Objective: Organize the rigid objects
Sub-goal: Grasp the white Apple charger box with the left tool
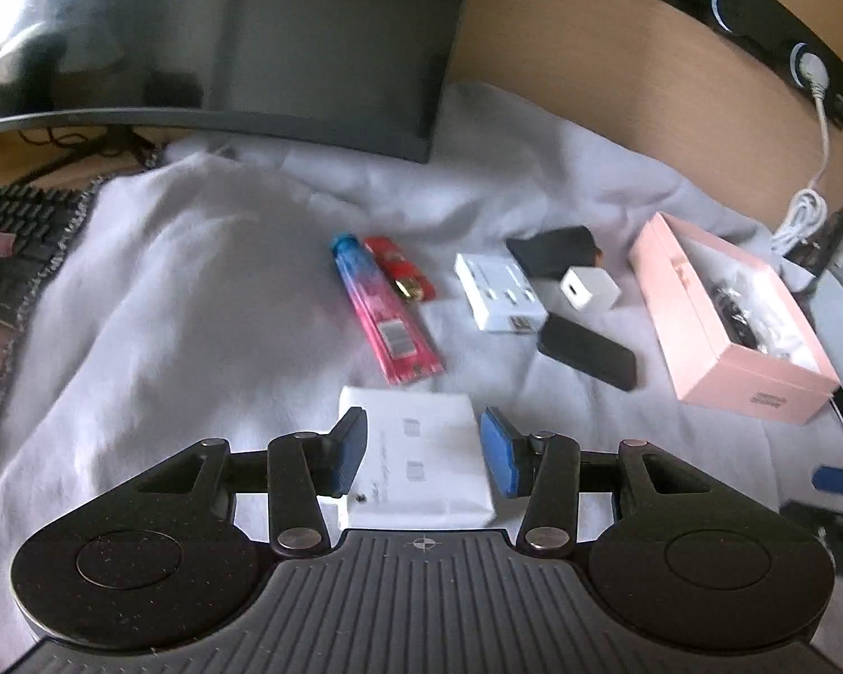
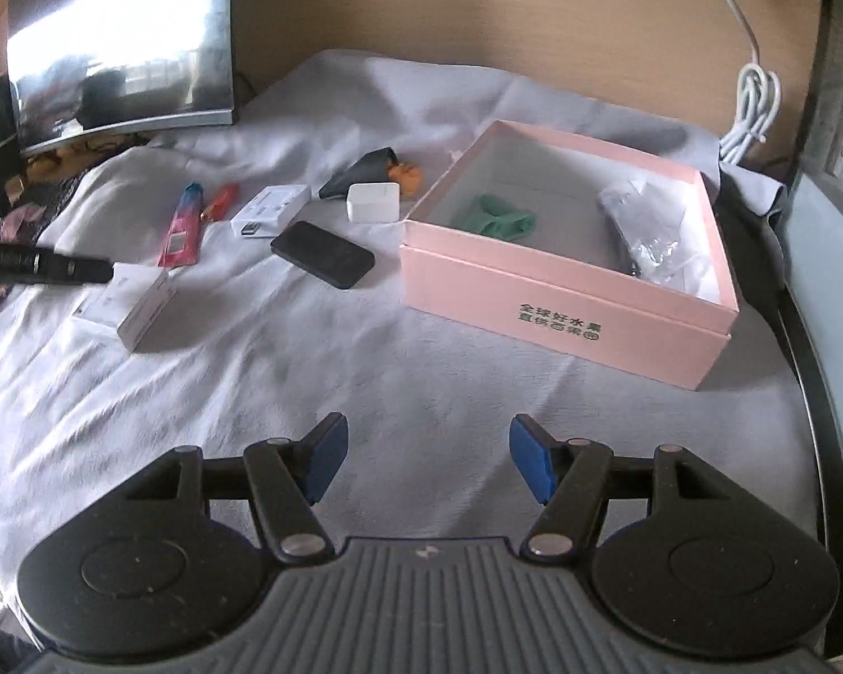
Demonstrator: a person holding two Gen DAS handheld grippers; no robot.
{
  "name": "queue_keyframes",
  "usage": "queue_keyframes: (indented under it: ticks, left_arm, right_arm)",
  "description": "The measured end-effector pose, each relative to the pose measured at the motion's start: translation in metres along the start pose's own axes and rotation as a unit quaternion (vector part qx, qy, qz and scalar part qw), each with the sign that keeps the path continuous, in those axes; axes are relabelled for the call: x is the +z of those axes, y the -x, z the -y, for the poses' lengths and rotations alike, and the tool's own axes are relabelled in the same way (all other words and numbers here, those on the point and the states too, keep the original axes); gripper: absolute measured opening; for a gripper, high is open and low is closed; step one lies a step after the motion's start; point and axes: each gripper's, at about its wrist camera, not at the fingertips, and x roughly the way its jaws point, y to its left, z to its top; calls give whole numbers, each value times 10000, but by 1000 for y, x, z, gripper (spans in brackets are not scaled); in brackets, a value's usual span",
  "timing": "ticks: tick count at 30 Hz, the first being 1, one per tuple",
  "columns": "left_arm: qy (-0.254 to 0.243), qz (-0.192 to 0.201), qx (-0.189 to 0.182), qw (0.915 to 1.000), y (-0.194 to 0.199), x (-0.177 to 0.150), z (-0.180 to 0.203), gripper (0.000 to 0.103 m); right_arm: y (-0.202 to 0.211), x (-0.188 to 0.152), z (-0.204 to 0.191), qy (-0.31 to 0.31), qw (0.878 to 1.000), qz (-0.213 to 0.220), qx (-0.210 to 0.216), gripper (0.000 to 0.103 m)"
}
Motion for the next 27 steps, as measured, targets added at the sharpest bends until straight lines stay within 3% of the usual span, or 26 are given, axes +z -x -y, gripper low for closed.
queue_keyframes:
  ticks: [3, 7, 11, 16, 20, 25, 27]
  left_arm:
    - [6, -26, 79, 10000, -4, 0, 2, 49]
    - [-253, -244, 21, 9994, -16, -8, 13, 51]
    - [-581, -196, 46, 9981, -19, -14, 25, 55]
    - [-949, -193, -7, 9953, -22, -21, 39, 77]
    - [-1213, -109, 70, 9925, -23, -27, 46, 80]
    - [-1281, 96, 660, 9895, -20, -28, 40, 78]
    - [-1150, -29, 734, 9906, -23, -26, 31, 81]
  right_arm:
    - [-2, -5, -4, 82, 9999, -57, -116, 64]
    - [-11, -12, -7, 118, 9993, -232, -256, 64]
    - [-18, -18, -7, 11, 9989, -403, -240, 64]
    - [-21, -23, -4, -157, 9987, -444, -203, 65]
    - [-21, -24, -1, -240, 9987, -411, -175, 68]
    - [-20, -26, -1, -213, 9990, -348, -188, 70]
    - [-20, -26, 0, -208, 9991, -329, -177, 71]
